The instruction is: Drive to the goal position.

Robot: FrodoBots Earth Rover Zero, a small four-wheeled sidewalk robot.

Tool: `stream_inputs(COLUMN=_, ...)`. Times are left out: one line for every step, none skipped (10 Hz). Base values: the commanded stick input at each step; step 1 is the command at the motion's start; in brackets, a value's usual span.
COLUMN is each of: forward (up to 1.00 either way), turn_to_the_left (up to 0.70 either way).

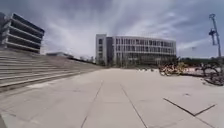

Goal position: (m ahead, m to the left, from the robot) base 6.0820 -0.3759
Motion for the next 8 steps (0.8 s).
stream_inputs(forward=0.50, turn_to_the_left=0.00)
stream_inputs(forward=0.50, turn_to_the_left=0.00)
stream_inputs(forward=0.50, turn_to_the_left=0.00)
stream_inputs(forward=0.50, turn_to_the_left=0.00)
stream_inputs(forward=0.50, turn_to_the_left=0.00)
stream_inputs(forward=0.50, turn_to_the_left=0.00)
stream_inputs(forward=0.50, turn_to_the_left=0.00)
stream_inputs(forward=0.50, turn_to_the_left=0.00)
